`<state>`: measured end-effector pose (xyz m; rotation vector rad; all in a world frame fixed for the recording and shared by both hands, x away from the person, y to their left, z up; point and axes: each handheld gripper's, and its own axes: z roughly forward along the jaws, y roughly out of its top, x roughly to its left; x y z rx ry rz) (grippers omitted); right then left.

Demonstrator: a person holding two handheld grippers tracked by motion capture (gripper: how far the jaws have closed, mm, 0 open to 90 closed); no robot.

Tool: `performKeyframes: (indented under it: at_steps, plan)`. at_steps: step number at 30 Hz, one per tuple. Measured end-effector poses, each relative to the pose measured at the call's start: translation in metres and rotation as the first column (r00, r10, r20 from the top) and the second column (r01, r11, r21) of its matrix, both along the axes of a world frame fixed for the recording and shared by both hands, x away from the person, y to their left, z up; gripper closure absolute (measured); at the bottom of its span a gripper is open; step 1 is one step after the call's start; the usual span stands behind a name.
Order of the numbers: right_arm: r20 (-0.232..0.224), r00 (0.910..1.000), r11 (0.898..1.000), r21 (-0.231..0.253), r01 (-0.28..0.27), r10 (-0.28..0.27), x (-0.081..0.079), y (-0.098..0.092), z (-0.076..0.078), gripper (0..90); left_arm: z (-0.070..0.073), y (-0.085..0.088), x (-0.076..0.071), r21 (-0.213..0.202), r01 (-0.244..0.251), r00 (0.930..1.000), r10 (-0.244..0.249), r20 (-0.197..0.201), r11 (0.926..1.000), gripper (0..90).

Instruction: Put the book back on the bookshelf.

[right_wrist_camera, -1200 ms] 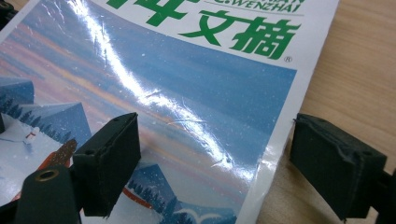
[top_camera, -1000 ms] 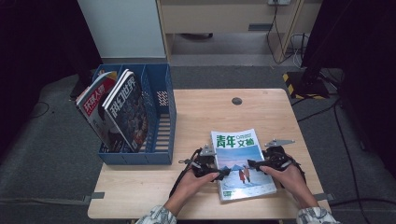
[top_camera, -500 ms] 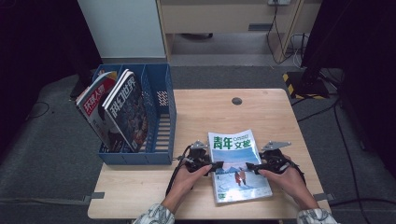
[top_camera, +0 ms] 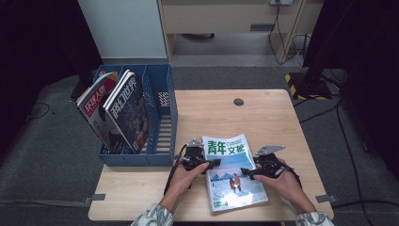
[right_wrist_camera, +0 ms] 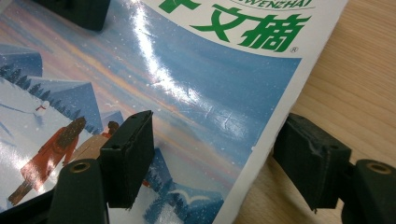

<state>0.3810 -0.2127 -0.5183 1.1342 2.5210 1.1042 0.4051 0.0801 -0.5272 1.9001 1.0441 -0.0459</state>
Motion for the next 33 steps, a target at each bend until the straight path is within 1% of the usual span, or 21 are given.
performKeyframes:
  at_steps: [2,4,7,8,9,10,12,13,15,16,17,18,19,21,22,23,25,29,32,33]
  plan:
    - [-0.008,0.9999,1.000,-0.004,-0.014,0.014,-0.002,0.003,0.001,29.4,0.001,0.000,0.000,0.014,-0.003,0.9999,0.003,0.011,0.9999,44.9]
    - [0.005,0.9997,1.000,-0.006,-0.023,0.023,-0.003,0.005,0.000,29.3,0.002,0.001,0.000,0.014,-0.009,0.9999,0.009,0.013,0.9999,46.4]
    - [0.000,0.9997,1.000,-0.004,-0.025,0.025,-0.004,0.006,0.001,29.2,0.003,0.002,0.001,0.014,-0.006,0.9999,0.006,0.013,0.9999,48.4]
    - [0.000,0.9997,1.000,-0.004,-0.025,0.025,-0.004,0.006,0.001,29.2,0.005,0.003,0.002,0.019,-0.007,0.9998,0.007,0.019,0.9998,48.4]
    - [-0.019,0.9993,0.999,0.008,-0.032,0.032,-0.001,0.003,0.000,29.0,0.006,0.003,0.002,0.019,-0.009,0.9995,0.008,0.030,0.9998,49.5]
    - [-0.030,0.9991,0.999,0.020,-0.030,0.031,0.000,0.001,-0.001,28.3,0.006,0.003,0.002,0.019,-0.009,0.9995,0.008,0.030,0.9998,49.8]
    - [-0.057,0.9982,0.999,0.044,-0.019,0.021,0.002,-0.001,-0.003,27.1,0.009,0.003,0.007,0.024,-0.014,0.9996,0.014,0.023,0.9996,50.4]
    - [-0.062,0.9978,0.999,0.046,-0.022,0.024,0.004,-0.002,-0.004,25.8,0.009,0.003,0.008,0.024,-0.018,0.9997,0.017,0.019,0.9995,50.6]
    - [-0.059,0.9979,0.999,0.047,-0.024,0.027,0.004,-0.003,-0.004,24.5,0.011,0.002,0.012,0.028,-0.031,0.9995,0.031,0.008,0.9991,50.7]
    - [-0.070,0.9974,0.998,0.060,-0.013,0.017,0.004,-0.003,-0.005,24.3,0.012,0.002,0.013,0.030,-0.031,0.9995,0.031,0.007,0.9991,50.7]
    - [-0.070,0.9974,0.998,0.063,-0.011,0.015,0.005,-0.004,-0.006,24.4,0.013,0.001,0.015,0.038,-0.027,0.9996,0.026,0.007,0.9989,50.7]
    - [-0.073,0.9973,0.998,0.068,-0.009,0.014,0.005,-0.004,-0.006,24.5,0.014,0.000,0.016,0.042,-0.031,0.9995,0.031,0.003,0.9986,50.4]
    - [-0.075,0.9970,0.998,0.069,-0.012,0.017,0.005,-0.005,-0.006,24.6,0.016,-0.001,0.019,0.050,-0.023,0.9997,0.024,-0.005,0.9985,49.7]
    - [-0.070,0.9973,0.997,0.071,-0.014,0.019,0.005,-0.005,-0.007,24.8,0.018,-0.003,0.024,0.030,-0.022,0.9996,0.023,-0.019,0.9993,47.6]
    - [-0.068,0.9975,0.997,0.071,-0.015,0.020,0.005,-0.005,-0.007,25.0,0.019,-0.005,0.025,0.034,-0.010,0.9998,0.010,-0.019,0.9994,45.8]
    - [-0.065,0.9977,0.997,0.071,-0.013,0.018,0.005,-0.005,-0.007,25.1,0.020,-0.007,0.028,0.028,-0.001,0.9998,0.002,-0.019,0.9996,43.5]
    - [-0.066,0.9977,0.997,0.070,-0.010,0.015,0.004,-0.005,-0.007,25.2,0.023,-0.011,0.033,0.036,0.018,0.9997,-0.017,-0.019,0.9992,40.7]
    - [-0.064,0.9979,0.998,0.054,-0.008,0.011,0.004,-0.003,-0.005,25.1,0.029,-0.017,0.038,0.056,0.024,0.9996,-0.023,-0.018,0.9981,40.1]
    - [-0.058,0.9983,0.999,0.049,-0.004,0.007,0.003,-0.003,-0.004,25.2,0.033,-0.021,0.040,0.047,0.025,0.9992,-0.023,-0.033,0.9986,37.9]
    - [-0.054,0.9985,0.999,0.048,-0.004,0.006,0.003,-0.003,-0.004,25.2,0.034,-0.022,0.041,0.047,0.029,0.9987,-0.027,-0.045,0.9985,36.6]
